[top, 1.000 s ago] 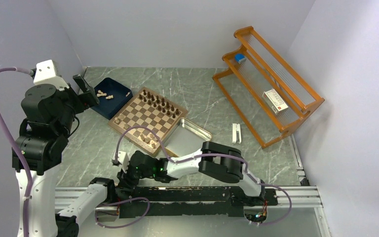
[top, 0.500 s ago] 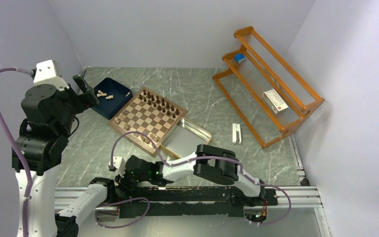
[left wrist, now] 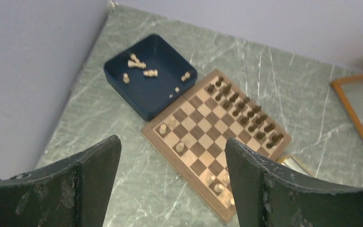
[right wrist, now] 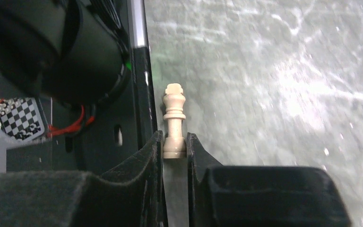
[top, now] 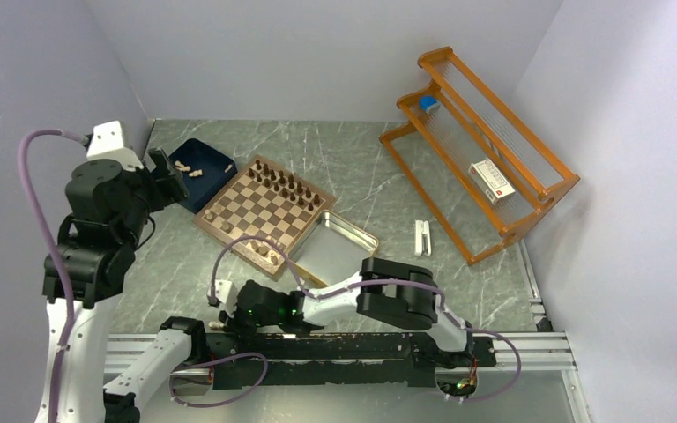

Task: Set up the chess pieces on the board
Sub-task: Pick up the chess piece at the center of the board.

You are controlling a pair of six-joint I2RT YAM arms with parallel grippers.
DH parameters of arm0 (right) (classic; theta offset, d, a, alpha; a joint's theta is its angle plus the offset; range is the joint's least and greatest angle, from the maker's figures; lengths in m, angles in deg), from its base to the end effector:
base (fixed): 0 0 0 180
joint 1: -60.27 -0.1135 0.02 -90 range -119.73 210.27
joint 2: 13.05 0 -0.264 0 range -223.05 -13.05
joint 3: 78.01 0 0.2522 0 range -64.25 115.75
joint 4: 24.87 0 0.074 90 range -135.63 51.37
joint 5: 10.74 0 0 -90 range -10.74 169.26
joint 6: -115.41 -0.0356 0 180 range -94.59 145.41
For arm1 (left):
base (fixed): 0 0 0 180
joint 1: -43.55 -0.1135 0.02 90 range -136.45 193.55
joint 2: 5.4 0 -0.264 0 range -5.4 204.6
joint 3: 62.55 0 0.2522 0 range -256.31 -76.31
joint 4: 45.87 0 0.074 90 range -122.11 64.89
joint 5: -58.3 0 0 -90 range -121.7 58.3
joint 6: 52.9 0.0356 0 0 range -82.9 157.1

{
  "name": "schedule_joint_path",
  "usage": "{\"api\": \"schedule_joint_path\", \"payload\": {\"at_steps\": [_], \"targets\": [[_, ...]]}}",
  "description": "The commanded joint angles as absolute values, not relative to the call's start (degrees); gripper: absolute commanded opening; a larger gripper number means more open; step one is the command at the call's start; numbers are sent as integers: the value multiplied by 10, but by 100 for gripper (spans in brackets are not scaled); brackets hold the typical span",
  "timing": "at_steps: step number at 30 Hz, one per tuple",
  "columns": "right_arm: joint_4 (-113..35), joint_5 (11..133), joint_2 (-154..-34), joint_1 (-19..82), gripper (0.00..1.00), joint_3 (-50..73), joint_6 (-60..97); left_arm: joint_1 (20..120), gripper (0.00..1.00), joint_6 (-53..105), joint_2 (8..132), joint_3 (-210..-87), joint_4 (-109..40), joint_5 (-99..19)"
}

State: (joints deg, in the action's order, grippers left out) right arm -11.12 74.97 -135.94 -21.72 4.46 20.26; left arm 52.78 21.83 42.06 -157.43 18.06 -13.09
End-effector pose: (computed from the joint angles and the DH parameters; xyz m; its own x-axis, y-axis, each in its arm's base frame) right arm 0.0605 0.4492 0.1225 -0.1518 -0.4361 -0.8870 -0.9871 0.1124 0.1137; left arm 0.1158 -0.0073 0.4631 -0.2311 -0.2153 -0.9488 -0.2186 0.9618 -0.1650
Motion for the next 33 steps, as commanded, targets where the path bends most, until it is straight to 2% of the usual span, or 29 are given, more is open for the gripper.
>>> {"api": "schedule_joint_path", "payload": {"at_steps": [1, 8, 13, 16, 23, 33], "targets": [[-93, 777, -1292, -201, 6, -14, 202, 531, 84, 198, 412, -1518, 144, -199], [-35, 810, -1146, -170, 4, -140, 189, 531, 75, 164, 421, -1437, 125, -326], [14, 865, -1011, -132, 4, -224, 142, 531, 66, 150, 445, -1419, 117, -483], [48, 891, -953, -118, 5, -250, 131, 531, 65, 146, 464, -1412, 120, -566], [71, 920, -922, -117, 5, -242, 137, 531, 62, 152, 488, -1385, 127, -706], [121, 943, -930, -118, 5, -248, 138, 532, 55, 147, 478, -1349, 123, -758]]}}
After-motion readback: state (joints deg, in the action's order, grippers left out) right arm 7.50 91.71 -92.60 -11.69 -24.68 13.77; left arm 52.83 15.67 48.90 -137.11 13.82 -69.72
